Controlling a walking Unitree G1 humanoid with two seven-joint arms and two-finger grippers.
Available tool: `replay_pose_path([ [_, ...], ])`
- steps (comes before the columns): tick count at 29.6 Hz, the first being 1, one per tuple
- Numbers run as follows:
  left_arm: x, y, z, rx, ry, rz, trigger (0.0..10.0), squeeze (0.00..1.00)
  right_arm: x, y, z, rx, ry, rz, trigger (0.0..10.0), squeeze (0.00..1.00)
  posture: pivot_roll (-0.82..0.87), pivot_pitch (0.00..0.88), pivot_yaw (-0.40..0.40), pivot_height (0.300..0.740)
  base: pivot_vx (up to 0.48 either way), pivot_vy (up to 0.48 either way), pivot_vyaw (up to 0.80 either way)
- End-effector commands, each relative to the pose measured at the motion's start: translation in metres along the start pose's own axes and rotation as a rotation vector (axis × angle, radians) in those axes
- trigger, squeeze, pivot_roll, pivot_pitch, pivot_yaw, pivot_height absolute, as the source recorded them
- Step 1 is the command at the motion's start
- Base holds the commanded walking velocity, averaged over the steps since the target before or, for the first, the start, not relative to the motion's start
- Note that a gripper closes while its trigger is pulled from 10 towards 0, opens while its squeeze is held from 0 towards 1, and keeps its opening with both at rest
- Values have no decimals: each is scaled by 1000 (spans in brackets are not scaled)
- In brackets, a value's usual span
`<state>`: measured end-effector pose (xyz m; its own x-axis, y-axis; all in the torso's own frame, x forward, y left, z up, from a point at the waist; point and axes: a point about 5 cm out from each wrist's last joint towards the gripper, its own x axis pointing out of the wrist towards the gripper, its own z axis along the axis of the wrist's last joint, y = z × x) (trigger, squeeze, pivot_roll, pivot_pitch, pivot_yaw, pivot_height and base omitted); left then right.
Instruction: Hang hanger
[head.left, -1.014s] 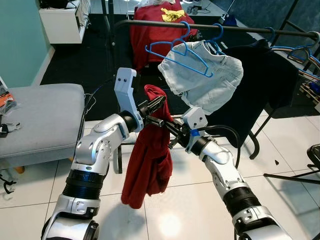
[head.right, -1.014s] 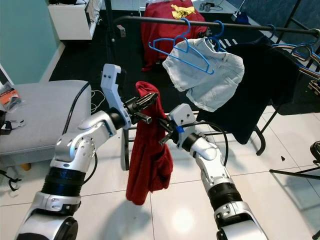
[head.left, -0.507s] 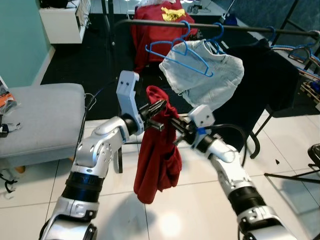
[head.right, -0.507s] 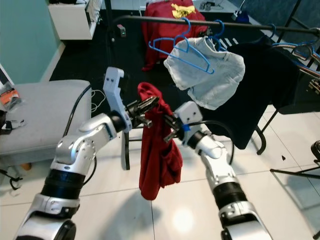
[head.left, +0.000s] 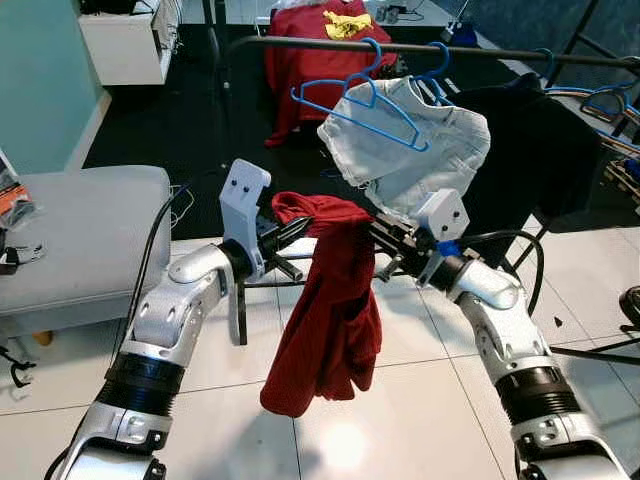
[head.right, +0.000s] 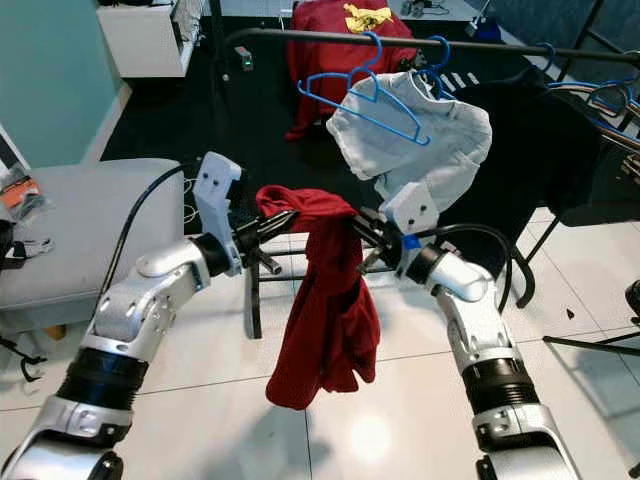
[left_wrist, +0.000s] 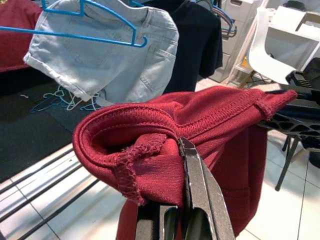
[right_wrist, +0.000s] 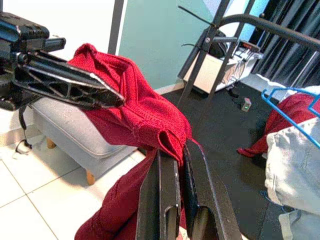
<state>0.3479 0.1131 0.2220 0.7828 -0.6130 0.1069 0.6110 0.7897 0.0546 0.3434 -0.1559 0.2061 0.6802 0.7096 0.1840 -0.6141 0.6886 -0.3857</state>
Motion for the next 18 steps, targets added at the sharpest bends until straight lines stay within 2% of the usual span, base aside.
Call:
replay_pose_path([
  [1,-17,32,-17,5,95,200,10000,0,-15,-20,8,-1,-36,-123,0,0,-80,141,-46,740,0,0,0],
  [4,-16,33,-17,-2,90,217,10000,0,-14,-19,8,8,-38,-131,0,0,-80,141,-46,740,0,0,0],
  [5,-15,32,-17,-14,85,215,10000,1000,-14,-19,7,9,-37,-135,0,0,-80,139,-46,740,0,0,0],
  [10,-13,33,-16,-24,68,219,10000,1000,-13,-26,8,45,-44,-231,0,0,-77,130,-47,740,0,0,0],
  [18,-19,51,-13,0,66,305,10000,1000,-16,-33,9,72,-63,-307,0,0,-72,121,-42,740,0,0,0],
])
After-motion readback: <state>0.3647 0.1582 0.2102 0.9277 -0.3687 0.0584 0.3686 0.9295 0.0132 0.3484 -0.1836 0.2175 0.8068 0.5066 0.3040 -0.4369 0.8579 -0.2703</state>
